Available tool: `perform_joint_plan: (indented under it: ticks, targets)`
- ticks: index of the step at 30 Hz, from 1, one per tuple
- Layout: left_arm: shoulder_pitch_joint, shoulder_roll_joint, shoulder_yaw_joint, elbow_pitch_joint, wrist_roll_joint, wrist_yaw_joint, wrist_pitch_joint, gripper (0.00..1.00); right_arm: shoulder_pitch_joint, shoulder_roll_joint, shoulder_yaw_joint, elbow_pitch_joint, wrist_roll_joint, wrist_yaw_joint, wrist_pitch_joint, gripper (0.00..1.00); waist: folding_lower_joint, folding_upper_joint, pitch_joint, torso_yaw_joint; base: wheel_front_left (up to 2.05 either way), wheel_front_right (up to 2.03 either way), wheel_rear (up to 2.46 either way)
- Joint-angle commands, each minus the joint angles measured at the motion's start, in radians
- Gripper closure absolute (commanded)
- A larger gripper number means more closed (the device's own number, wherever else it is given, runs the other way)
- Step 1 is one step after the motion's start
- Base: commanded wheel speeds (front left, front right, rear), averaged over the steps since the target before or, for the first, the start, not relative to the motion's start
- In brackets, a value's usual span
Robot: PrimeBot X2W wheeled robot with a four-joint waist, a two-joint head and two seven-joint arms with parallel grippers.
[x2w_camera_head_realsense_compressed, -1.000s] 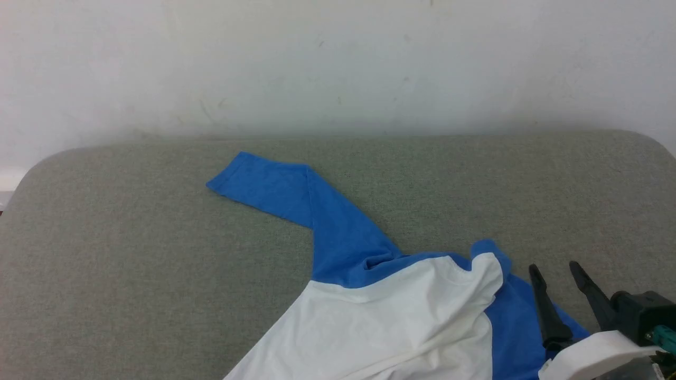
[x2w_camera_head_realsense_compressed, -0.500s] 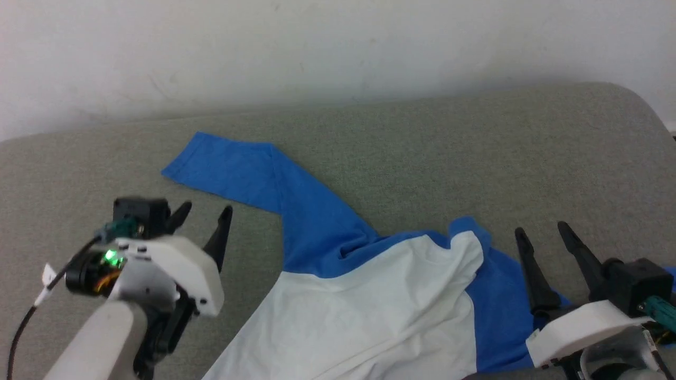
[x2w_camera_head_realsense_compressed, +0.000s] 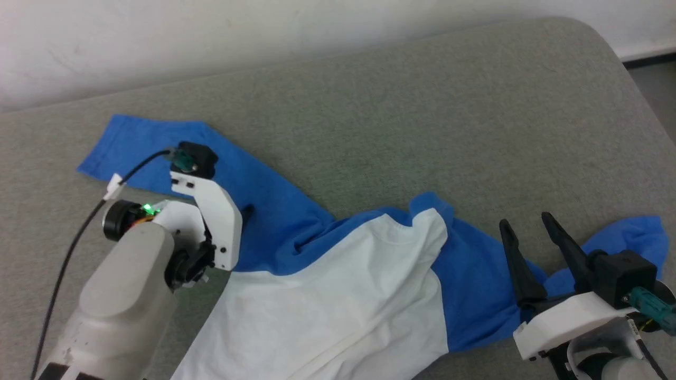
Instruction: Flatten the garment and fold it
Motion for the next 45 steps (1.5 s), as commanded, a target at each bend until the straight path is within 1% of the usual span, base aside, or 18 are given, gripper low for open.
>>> perform_joint_plan:
  ticks: [1,5,6,7,12,17,20,21,22,24,27,31,34,35,36,38,41,45]
  targets:
    - [-0.022,-0.013,-0.015,0.044,-0.008,-0.014,0.017,0.0,-0.004,0.001,-0.001,0.006,0.009,-0.001,-0.008,0.0,-0.0001,-0.0001,0.031,-0.032,0.0,0.0,0.0]
    - [-0.045,-0.054,-0.067,0.183,-0.013,-0.041,0.086,0.0,-0.004,0.001,-0.001,0.023,0.017,-0.001,-0.014,0.0,-0.0001,-0.0001,0.029,-0.035,0.0,0.0,0.0]
    - [-0.047,-0.061,-0.08,0.198,-0.008,-0.046,0.09,0.4,-0.004,0.001,-0.001,0.025,0.019,-0.001,-0.014,0.0,-0.0001,-0.0001,0.026,-0.034,0.0,0.0,0.0]
    - [-0.048,-0.066,-0.093,0.209,-0.003,-0.052,0.088,1.0,-0.003,0.001,-0.002,0.027,0.02,-0.001,-0.014,0.0,-0.0001,-0.0001,0.022,-0.031,0.0,0.0,0.0]
    - [-0.064,-0.068,-0.106,0.213,0.012,-0.064,0.006,1.0,-0.003,0.001,-0.009,0.035,0.023,-0.001,-0.013,0.0,-0.0001,-0.0001,0.0,-0.013,0.0,0.0,0.0]
    - [-0.065,-0.028,-0.047,0.129,0.044,0.019,-0.194,1.0,0.015,0.001,-0.014,0.041,0.022,-0.001,-0.007,0.0,-0.0001,-0.0001,-0.052,0.016,0.0,0.0,0.0]
    - [0.044,0.039,0.018,-0.025,0.04,0.121,-0.277,1.0,0.044,0.001,-0.025,0.036,0.02,-0.001,0.005,0.0,-0.0001,-0.0001,-0.095,0.044,0.0,0.0,0.0]
    - [0.044,0.039,0.018,-0.025,0.04,0.121,-0.277,1.0,0.044,0.001,-0.025,0.036,0.02,-0.001,0.005,0.0,-0.0001,-0.0001,-0.095,0.044,0.0,0.0,0.0]
    - [0.142,0.079,0.06,-0.13,0.028,0.19,-0.299,1.0,0.059,0.001,-0.032,0.033,0.019,-0.001,0.011,0.0,-0.0001,-0.0001,-0.115,0.06,0.0,0.0,0.0]
    - [0.201,0.097,0.084,-0.186,0.018,0.227,-0.304,1.0,0.066,0.001,-0.035,0.031,0.018,-0.001,0.015,0.0,-0.0001,-0.0001,-0.123,0.067,0.0,0.0,0.0]
    - [0.409,0.146,0.152,-0.359,-0.008,0.349,-0.314,1.0,0.085,0.001,-0.044,0.024,0.016,-0.001,0.025,0.0,-0.0001,-0.0001,-0.147,0.092,0.0,0.0,0.0]
    - [0.698,0.157,0.203,-0.569,-0.048,0.489,-0.303,1.0,0.11,0.001,-0.06,0.013,0.017,-0.001,0.037,0.0,-0.0001,-0.0001,-0.172,0.128,0.0,0.0,0.0]
    - [0.851,0.151,0.211,-0.666,-0.076,0.549,-0.279,1.0,0.124,0.001,-0.069,0.007,0.015,-0.001,0.048,0.0,-0.0001,-0.0001,-0.19,0.155,0.0,0.0,0.0]
    - [0.885,0.147,0.206,-0.682,-0.087,0.555,-0.27,0.94,0.128,0.001,-0.07,0.005,0.013,-0.001,0.052,0.0,-0.0001,-0.0001,-0.194,0.161,0.0,0.0,0.0]
    - [0.912,0.138,0.2,-0.695,-0.102,0.557,-0.26,0.7,0.131,0.001,-0.071,0.004,0.011,-0.001,0.055,0.0,-0.0001,-0.0001,-0.199,0.167,0.0,0.0,0.0]
    - [0.952,0.115,0.186,-0.708,-0.14,0.556,-0.234,0.0,0.135,0.001,-0.071,-0.002,0.008,-0.001,0.062,0.0,-0.0001,-0.0001,-0.209,0.174,0.0,0.0,0.0]
    - [0.966,0.094,0.189,-0.717,-0.161,0.545,-0.25,0.0,0.14,0.001,-0.071,-0.011,0.004,-0.001,0.071,0.0,-0.0001,-0.0001,-0.218,0.178,0.0,0.0,0.0]
    - [0.927,0.084,0.237,-0.73,-0.107,0.531,-0.402,0.0,0.15,0.001,-0.077,-0.02,0.004,-0.001,0.076,0.0,-0.0001,-0.0001,-0.232,0.179,0.0,0.0,0.0]
